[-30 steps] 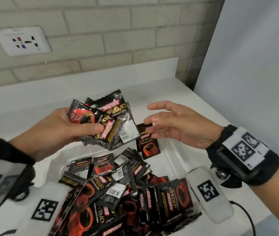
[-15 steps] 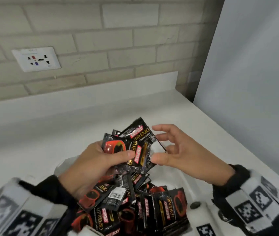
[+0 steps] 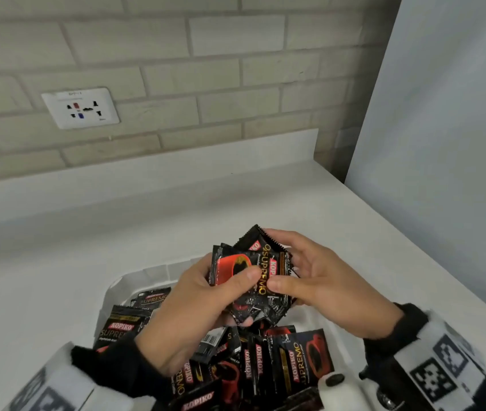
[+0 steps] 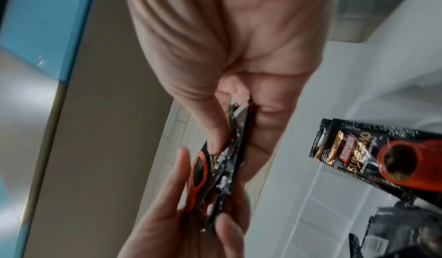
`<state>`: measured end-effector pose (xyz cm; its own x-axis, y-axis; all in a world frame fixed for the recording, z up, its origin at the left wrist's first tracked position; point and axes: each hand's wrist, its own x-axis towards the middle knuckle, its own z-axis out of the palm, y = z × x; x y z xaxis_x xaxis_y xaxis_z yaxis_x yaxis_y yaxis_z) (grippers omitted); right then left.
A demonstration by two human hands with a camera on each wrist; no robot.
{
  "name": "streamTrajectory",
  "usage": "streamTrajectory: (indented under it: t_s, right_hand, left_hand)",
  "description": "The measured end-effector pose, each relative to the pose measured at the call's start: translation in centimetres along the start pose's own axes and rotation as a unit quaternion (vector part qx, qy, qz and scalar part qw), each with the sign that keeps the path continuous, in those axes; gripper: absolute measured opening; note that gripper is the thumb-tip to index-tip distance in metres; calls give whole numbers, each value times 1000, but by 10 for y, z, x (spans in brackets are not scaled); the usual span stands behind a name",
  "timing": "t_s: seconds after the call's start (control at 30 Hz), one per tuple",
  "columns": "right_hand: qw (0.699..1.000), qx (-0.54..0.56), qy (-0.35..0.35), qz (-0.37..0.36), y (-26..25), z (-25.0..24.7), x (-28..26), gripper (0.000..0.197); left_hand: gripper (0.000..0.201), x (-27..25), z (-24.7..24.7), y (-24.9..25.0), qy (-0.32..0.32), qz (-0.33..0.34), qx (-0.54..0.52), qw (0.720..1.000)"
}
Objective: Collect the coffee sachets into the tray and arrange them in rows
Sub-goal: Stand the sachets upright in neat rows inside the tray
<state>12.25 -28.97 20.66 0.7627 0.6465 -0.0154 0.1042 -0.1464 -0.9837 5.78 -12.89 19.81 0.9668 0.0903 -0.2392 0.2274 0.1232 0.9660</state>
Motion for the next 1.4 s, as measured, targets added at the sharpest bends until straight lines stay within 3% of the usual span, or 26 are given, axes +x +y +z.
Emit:
streamTrajectory:
  t_s: [0.1, 0.3, 0.4, 0.5, 0.57, 0.73, 0.83, 1.1, 1.27, 1.4]
  right_hand:
    - [1000, -3, -11, -4, -1, -4, -1, 51]
    - [994, -82, -70, -22, -7, -2, 2, 58]
    - [987, -101, -117, -31, -9, 5, 2, 68]
    - [992, -89, -83, -32, -13, 2, 4, 68]
    - [996, -70, -33, -35, -15, -7, 4, 65]
    - [991, -107, 54, -67, -8, -23, 0, 24]
    - [990, -125, 46, -57, -8, -14, 0, 15]
    - [974, -214, 53, -61, -19, 10, 23, 37]
    - [987, -160, 20, -24, -14, 7, 24, 31]
    - [992, -124, -9, -6, -11, 4, 21, 29]
  left_hand:
    - [56, -7, -9, 1, -35, -10, -9, 999]
    - [74, -8, -25, 3, -75, -45, -23, 996]
    - [61, -10, -18, 1, -53, -64, -32, 996]
    - [43, -8, -15, 0, 3, -33, -90, 995]
    - [47, -9, -18, 0, 51, -3, -124, 991]
    - [32, -9, -26, -6, 153, 22, -200, 967]
    - [24, -13, -16, -8, 141, 4, -224, 964]
    - [42, -19, 10, -14, 108, -18, -250, 962]
    - [31, -24, 5, -13, 73, -45, -295, 951]
    - [35, -24, -1, -16, 92, -57, -278, 954]
